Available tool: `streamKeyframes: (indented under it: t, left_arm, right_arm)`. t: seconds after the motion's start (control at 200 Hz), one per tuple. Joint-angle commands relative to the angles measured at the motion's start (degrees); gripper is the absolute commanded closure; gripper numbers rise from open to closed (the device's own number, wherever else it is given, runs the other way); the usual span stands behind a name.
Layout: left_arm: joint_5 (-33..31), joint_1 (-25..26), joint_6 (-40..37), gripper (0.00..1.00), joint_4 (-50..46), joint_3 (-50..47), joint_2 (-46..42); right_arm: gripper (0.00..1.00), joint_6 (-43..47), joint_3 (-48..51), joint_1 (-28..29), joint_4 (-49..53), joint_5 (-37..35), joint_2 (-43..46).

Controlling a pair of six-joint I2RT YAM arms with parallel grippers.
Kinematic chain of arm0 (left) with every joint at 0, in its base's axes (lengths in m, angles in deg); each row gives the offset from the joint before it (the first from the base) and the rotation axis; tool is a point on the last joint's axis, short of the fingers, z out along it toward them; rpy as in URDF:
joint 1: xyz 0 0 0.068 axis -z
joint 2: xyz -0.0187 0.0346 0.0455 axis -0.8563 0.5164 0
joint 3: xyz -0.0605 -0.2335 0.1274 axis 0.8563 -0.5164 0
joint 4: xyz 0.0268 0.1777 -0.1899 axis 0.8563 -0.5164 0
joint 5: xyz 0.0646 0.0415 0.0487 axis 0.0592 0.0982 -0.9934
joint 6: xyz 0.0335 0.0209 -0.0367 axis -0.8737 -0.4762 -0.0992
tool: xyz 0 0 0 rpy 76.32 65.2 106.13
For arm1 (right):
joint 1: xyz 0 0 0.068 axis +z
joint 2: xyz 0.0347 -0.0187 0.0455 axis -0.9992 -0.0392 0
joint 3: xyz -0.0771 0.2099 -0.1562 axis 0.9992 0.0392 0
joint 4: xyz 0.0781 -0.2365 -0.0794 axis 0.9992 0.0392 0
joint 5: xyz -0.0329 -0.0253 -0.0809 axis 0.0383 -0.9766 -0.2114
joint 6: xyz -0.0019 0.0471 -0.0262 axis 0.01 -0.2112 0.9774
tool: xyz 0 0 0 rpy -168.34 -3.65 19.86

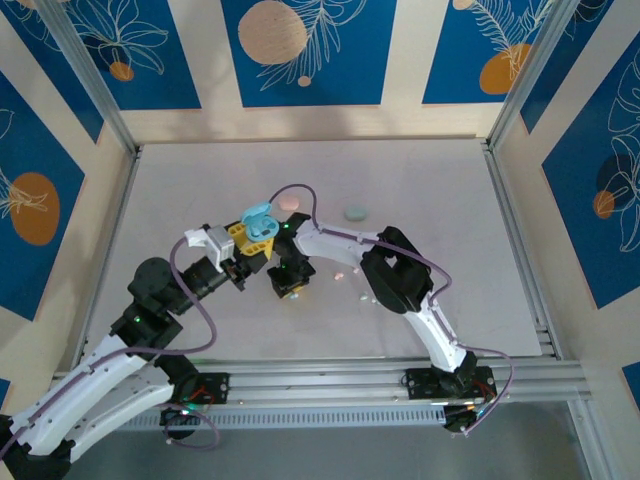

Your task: Insert the wireless bluetooth earbuds into the charging case

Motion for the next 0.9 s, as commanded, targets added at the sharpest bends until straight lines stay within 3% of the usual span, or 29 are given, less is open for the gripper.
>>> streamKeyframes:
  t: [0.0,0.565,0.895]
  left_arm:
    - [1.0,0.1,0.4,0.73,1.5,1.2,-0.1]
    - [0.7,0.0,0.3,0.73,1.6,0.8,0.0]
    - [1.0,0.0,0.3,0.73,2.0,-0.2,1.2]
  right_arm:
    - [0.69,-1.6,-1.9,0.4,4.0,-0.4,-1.9]
    - [0.79,-2.0,-1.8,0.1,3.9,-1.3,0.1]
    - [0.79,-10.2,18.9,-7.2,-12.9,12.0,23.5]
